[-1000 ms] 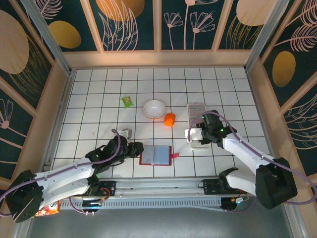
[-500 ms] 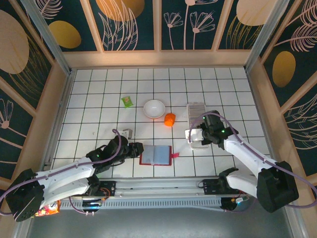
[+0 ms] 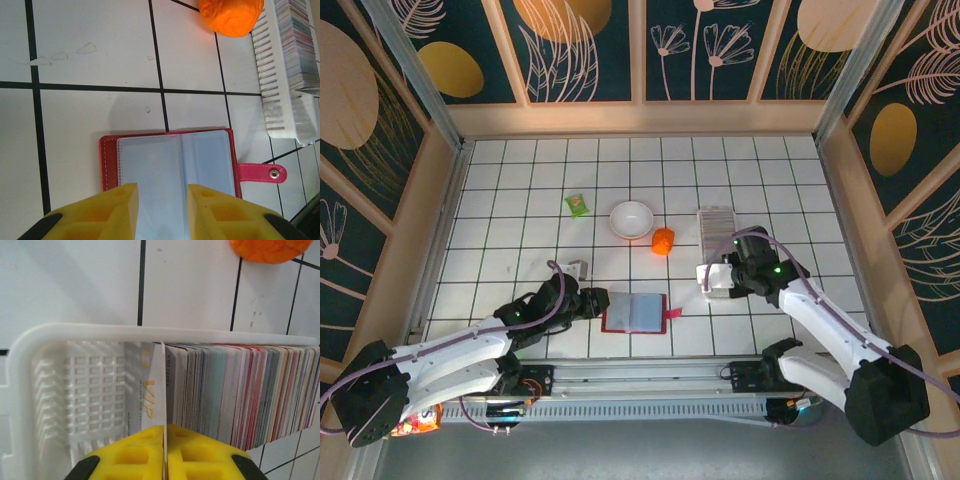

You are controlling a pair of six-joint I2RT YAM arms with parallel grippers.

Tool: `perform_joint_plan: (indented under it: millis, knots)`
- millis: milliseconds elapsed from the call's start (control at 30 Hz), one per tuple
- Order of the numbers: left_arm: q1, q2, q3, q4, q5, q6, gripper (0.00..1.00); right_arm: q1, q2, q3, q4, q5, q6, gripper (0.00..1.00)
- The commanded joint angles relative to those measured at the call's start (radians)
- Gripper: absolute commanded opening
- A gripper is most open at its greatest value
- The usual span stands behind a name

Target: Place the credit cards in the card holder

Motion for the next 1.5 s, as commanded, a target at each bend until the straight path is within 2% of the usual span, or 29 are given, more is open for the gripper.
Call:
perform_joint_plan:
  millis: [0,67,167,233,367,467,500,533,600,667,833,1000,1100,1467]
  knots:
    - [-0.006,-0.018,-0.001,-0.014,-0.004,-0.003,0.29,0.031,-0.049,0.055,-0.072,-0.051,0.140,0.00]
    - [-0.005,-0.033,0.002,-0.032,-0.020,0.006,0.26,0.057,-0.084,0.077,-0.091,-0.075,0.216,0.00]
    - [-0.006,-0.061,0.002,-0.066,-0.057,0.014,0.27,0.144,-0.122,0.130,-0.028,-0.017,0.497,0.00]
    - [-0.006,-0.072,-0.005,-0.062,-0.052,0.019,0.29,0.211,-0.120,0.179,0.026,0.049,0.761,0.00]
    - [-0.006,-0.055,-0.030,-0.012,-0.003,0.008,0.29,0.266,-0.064,0.261,0.076,0.125,1.494,0.00]
    - [-0.006,-0.023,-0.034,0.011,0.027,0.004,0.27,0.307,0.000,0.236,0.115,-0.009,1.952,0.00]
    - [-0.006,-0.011,-0.033,0.012,0.035,0.003,0.26,0.357,0.007,0.190,0.162,0.013,2.124,0.00]
    - [-0.006,0.000,-0.033,0.016,0.042,0.001,0.25,0.402,0.007,0.152,0.234,0.017,2.211,0.00]
    - [-0.006,0.025,-0.039,0.046,0.069,0.000,0.25,0.547,0.000,0.011,0.498,0.088,2.377,0.00]
    - [-0.006,0.047,-0.041,0.059,0.083,-0.006,0.24,0.633,0.037,-0.070,0.655,0.159,2.483,0.00]
    - [-0.006,0.069,-0.034,0.029,0.070,0.007,0.18,0.741,0.189,-0.092,0.683,0.285,2.612,0.00]
    - [-0.006,0.108,-0.036,0.053,0.085,0.009,0.14,0.745,0.336,-0.131,0.831,0.242,2.666,0.00]
    - [-0.006,0.125,-0.036,0.056,0.086,0.009,0.13,0.746,0.389,-0.119,0.852,0.241,2.669,0.00]
    - [-0.006,0.161,-0.045,0.075,0.100,0.008,0.10,0.750,0.452,-0.140,0.880,0.227,2.675,0.00]
